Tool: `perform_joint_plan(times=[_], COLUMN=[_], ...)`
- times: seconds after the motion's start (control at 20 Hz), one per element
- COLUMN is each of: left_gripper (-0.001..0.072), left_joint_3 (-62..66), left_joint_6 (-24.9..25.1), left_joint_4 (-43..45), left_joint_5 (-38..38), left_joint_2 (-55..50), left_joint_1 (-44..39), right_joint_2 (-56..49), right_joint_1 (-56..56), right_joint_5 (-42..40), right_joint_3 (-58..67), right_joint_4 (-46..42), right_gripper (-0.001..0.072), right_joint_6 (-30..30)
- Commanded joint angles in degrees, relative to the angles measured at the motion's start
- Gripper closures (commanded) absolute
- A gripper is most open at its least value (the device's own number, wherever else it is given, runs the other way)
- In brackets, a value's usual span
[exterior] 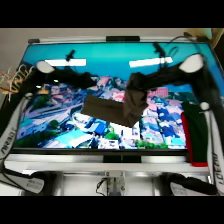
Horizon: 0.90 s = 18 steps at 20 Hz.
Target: Fold the shirts.
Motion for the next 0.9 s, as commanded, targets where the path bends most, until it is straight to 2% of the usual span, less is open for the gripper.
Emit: perform_joint_plan(times=[0.0, 0.15, 0.2, 0.25, 0.3, 0.4, 0.55, 0.65, 0.75, 0.8, 0.85], left_gripper=[0.0679, 0.0679, 0.0679, 0.0679, 0.0679, 0.0679, 0.0679, 0.0679, 0.0679, 0.0679, 0.0679], left_joint_3=[0.0, 0.0, 0.0, 0.0, 0.0, -0.5, -0.9, -0.9, -0.9, -0.9, -0.9], left_joint_6=[-1.1, -1.1, -1.1, -1.1, -1.0, -0.7, 0.3, 0.9, 1.1, 1.1, 1.1], left_joint_4=[3.4, 3.4, 3.4, 3.4, 3.4, 3.4, 3.9, 4.0, 4.0, 4.0, 4.0], left_joint_5=[-5.4, -7.3, -8.3, -9.3, -10.4, -11.4, -11.3, -11.4, -11.4, -11.3, -11.3], left_joint_2=[6.8, 9.7, 10.2, 10.3, 10.3, 10.3, 10.3, 10.3, 10.3, 10.3, 10.3], left_joint_1=[10.8, 15.5, 16.1, 16.3, 16.3, 15.8, 15.0, 14.8, 14.7, 14.6, 14.6], right_joint_2=[-10.7, -21.1, -24.0, -26.2, -27.9, -28.2, -24.0, -19.6, -15.9, -15.1, -15.0], right_joint_1=[10.1, 16.0, 17.4, 18.2, 18.3, 17.0, 10.5, 4.7, -0.7, -2.7, -4.3], right_joint_5=[-13.3, -16.7, -17.6, -17.9, -17.0, -13.3, -4.5, 1.9, 10.6, 15.1, 18.4], right_joint_3=[2.8, 7.5, 8.1, 8.1, 8.1, 8.1, 8.1, 8.1, 8.1, 7.7, 6.6], right_joint_4=[7.8, 9.3, 9.6, 11.6, 15.3, 16.6, 9.2, -3.8, -24.0, -31.3, -33.3], right_gripper=[0.0648, 0.0647, 0.0578, 0.0288, 0.0109, 0.0109, 0.0110, 0.0110, 0.0111, 0.0110, 0.0109], right_joint_6=[-3.5, -1.6, 0.1, 0.9, 0.1, -0.6, 0.0, 3.8, 9.9, 11.3, 11.5])
